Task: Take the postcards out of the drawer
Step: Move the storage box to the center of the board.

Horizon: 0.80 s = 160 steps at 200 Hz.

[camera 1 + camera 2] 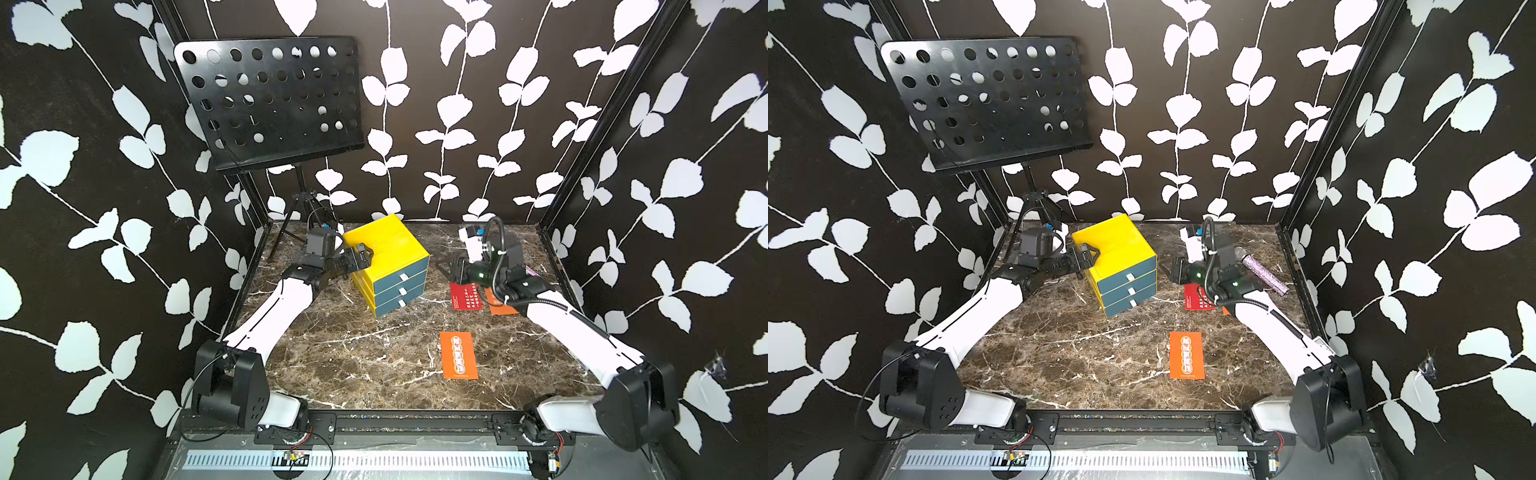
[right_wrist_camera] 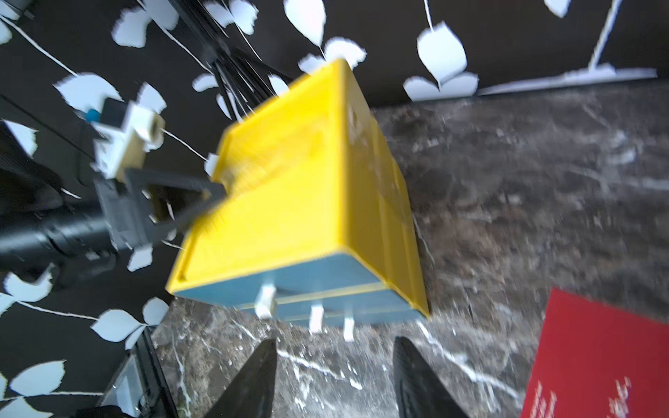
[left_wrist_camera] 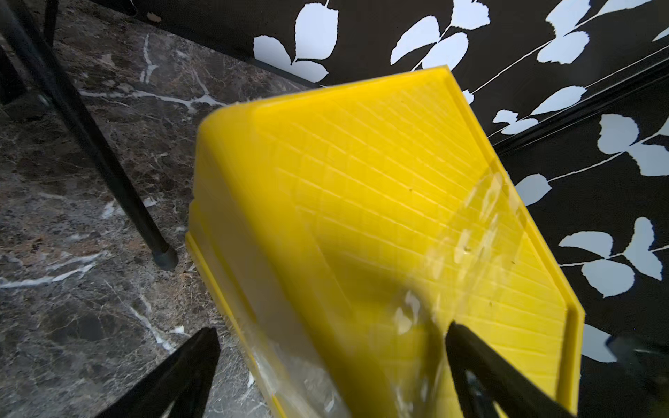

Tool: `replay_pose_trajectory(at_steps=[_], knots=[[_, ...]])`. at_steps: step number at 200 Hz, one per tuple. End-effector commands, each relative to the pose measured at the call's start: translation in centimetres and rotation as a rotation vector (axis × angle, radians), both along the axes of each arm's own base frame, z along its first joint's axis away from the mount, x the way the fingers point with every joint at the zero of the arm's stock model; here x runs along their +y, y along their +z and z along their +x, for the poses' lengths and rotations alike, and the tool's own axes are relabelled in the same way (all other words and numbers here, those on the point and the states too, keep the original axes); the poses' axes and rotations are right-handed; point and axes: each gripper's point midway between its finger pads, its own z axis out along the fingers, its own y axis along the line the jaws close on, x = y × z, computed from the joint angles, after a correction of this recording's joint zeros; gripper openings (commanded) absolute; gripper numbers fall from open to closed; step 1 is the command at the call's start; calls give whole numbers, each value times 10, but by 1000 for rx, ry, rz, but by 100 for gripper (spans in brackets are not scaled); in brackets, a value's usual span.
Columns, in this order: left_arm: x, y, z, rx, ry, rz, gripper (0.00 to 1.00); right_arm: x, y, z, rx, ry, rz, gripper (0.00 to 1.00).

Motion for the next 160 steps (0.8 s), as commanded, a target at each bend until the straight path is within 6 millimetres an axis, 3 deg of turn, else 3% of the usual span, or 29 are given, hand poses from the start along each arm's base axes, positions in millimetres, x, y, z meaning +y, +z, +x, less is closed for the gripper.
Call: replay_pose_trajectory(at_steps=[1,35,68,109,136,142,160], knots=[[3,-10,1,11,21,-1,98,1,-17,-9,3,-23,29,52],[1,-19,1,32,16,-8,91,7,-54,-25,24,-36,58,51],[2,-26,0,50,23,-4,91,23,-75,-31,0,-29,102,50],[2,-29,0,59,26,-4,89,52,-98,-27,-7,-13,126,49],[2,-29,0,57,26,-4,89,69,-99,-20,-41,-19,174,48],[2,-28,0,57,26,-4,89,72,-111,-18,-21,-25,160,47],[2,-27,0,55,25,-5,89,80,-119,-13,-19,-36,171,47]])
